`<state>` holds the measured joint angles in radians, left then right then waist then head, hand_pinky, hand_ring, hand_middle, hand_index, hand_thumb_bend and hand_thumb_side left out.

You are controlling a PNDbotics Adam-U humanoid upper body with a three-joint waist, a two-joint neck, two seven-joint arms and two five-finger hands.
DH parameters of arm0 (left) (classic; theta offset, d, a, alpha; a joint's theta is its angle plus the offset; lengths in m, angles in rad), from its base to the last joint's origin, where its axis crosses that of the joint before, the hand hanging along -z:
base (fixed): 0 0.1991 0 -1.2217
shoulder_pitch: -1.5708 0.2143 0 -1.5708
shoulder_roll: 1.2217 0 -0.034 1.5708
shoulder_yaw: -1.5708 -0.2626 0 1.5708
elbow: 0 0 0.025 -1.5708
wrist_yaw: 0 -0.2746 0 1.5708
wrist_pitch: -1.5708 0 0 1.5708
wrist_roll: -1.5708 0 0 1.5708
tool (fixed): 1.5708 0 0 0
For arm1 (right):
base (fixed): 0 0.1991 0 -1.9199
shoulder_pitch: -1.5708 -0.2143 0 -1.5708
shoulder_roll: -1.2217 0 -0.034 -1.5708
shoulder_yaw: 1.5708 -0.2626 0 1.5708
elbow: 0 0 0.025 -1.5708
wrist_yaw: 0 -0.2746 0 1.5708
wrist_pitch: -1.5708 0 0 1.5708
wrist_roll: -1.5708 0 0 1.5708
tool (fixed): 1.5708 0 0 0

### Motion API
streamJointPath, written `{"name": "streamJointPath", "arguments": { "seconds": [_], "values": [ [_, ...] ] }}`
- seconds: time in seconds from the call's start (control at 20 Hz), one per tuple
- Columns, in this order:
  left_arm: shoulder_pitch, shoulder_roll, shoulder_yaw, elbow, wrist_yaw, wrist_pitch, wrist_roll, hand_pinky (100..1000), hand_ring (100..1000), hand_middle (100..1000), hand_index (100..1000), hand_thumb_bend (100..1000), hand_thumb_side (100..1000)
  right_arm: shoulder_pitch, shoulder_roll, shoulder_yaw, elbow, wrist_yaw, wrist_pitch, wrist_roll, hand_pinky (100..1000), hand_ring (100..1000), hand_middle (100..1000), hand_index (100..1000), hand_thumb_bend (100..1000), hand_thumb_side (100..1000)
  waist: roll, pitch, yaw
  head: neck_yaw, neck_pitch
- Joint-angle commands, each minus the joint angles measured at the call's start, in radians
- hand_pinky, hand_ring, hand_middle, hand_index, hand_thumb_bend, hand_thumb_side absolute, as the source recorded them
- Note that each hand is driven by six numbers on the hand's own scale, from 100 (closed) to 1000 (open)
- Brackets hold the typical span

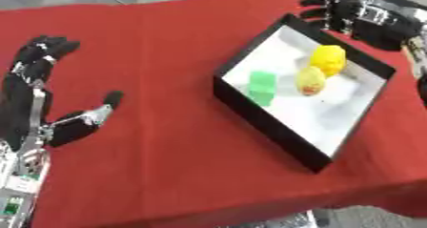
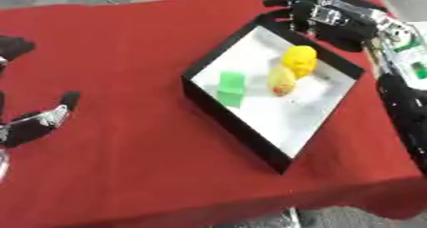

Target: Pick up the objects with one hand, pass them to the other hand, and then place them into the box on the other side of the table.

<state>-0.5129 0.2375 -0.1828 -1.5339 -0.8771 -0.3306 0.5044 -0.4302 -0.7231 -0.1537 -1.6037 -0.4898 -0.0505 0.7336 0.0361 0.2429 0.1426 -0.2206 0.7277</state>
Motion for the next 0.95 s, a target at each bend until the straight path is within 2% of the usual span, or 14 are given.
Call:
{"name": "streamJointPath", "arguments": {
  "seconds": [0.05, 0.3, 0.45, 0.55, 0.6, 0.75, 0.95],
  "values": [
    [0.005, 0.067, 0.053, -0.053, 0.051, 0.029, 0.015, 899, 780, 661, 811, 389, 655, 0.024, -0.004, -0.043, -0.079, -0.056, -0.032, -0.052, 1000, 1000, 1000, 1000, 100, 590, 0.009, -0.024, 0.003, 0.025, -0.006],
    [0.049, 0.116, 0.127, -0.093, 0.130, 0.096, 0.021, 934, 780, 662, 825, 253, 680, 0.092, 0.005, -0.083, -0.157, -0.136, -0.068, -0.132, 1000, 1000, 1000, 1000, 100, 547, 0.005, -0.022, 0.010, 0.054, -0.010],
    [0.081, 0.123, 0.162, -0.116, 0.181, 0.135, 0.022, 963, 774, 645, 821, 187, 686, 0.130, 0.009, -0.097, -0.193, -0.186, -0.052, -0.170, 1000, 1000, 1000, 1000, 100, 547, -0.001, -0.020, 0.014, 0.077, -0.011],
    [0.098, 0.119, 0.186, -0.126, 0.217, 0.161, 0.025, 969, 773, 641, 821, 185, 688, 0.150, 0.019, -0.111, -0.208, -0.222, -0.033, -0.187, 1000, 1000, 1000, 1000, 100, 522, -0.004, -0.018, 0.018, 0.097, -0.012],
    [0.106, 0.117, 0.197, -0.131, 0.234, 0.170, 0.025, 973, 770, 637, 821, 181, 700, 0.159, 0.023, -0.119, -0.214, -0.238, -0.024, -0.193, 1000, 1000, 1000, 1000, 100, 551, -0.005, -0.017, 0.020, 0.108, -0.013],
    [0.120, 0.102, 0.227, -0.136, 0.292, 0.190, 0.016, 981, 760, 640, 828, 177, 744, 0.179, 0.039, -0.137, -0.229, -0.259, -0.010, -0.203, 1000, 1000, 1000, 1000, 100, 552, -0.011, -0.016, 0.023, 0.140, -0.013],
    [0.131, 0.080, 0.257, -0.128, 0.367, 0.197, -0.008, 993, 774, 704, 864, 178, 800, 0.203, 0.064, -0.150, -0.249, -0.258, -0.015, -0.207, 1000, 1000, 1000, 1000, 100, 555, -0.020, -0.014, 0.024, 0.161, -0.008]
  ]
}}
